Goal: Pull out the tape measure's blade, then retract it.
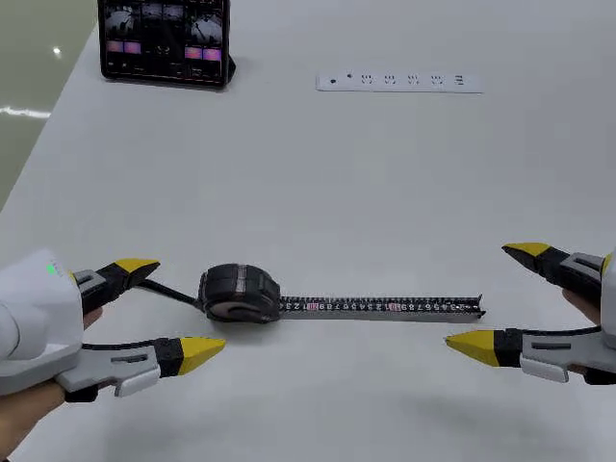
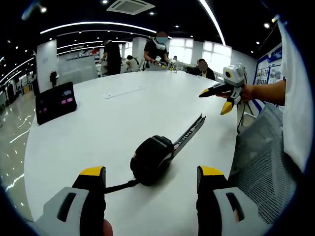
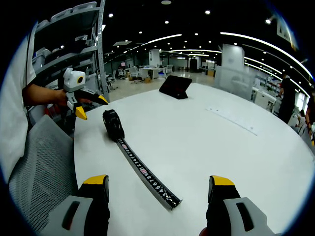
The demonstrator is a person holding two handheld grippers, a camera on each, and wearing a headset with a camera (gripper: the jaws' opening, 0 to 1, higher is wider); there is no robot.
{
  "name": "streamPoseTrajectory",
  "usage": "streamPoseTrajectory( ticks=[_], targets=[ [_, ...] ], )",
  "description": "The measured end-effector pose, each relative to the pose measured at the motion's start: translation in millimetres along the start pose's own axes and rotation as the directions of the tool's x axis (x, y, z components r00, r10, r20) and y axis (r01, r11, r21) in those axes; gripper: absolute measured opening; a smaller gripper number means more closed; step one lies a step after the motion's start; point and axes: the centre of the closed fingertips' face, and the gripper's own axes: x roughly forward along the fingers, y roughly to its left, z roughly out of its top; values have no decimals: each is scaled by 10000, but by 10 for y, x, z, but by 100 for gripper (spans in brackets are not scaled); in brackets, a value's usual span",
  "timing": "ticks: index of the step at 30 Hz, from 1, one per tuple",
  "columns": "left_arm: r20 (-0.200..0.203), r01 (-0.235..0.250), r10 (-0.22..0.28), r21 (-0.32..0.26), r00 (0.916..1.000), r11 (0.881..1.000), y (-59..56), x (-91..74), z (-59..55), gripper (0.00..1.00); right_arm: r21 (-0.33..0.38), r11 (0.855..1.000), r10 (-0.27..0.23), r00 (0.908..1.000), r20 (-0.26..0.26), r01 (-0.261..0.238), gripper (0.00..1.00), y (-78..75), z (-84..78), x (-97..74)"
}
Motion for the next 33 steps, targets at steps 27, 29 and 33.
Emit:
streamPoseTrajectory(
  ticks=[27,29,33],
  targets=[
    [-215,-335,326,-405,9992,9986,-77,-128,-230,92,477,9984,-299,9995,-135,305,97,157,-262,-120],
    [-233,-334,324,-435,9992,9985,-89,-131,-243,93,523,9981,-318,9994,-165,326,98,166,-282,-126],
    [-276,-369,354,-545,9990,9978,-103,-162,-287,94,598,9974,-388,9991,-162,397,99,183,-328,-139]
  ],
)
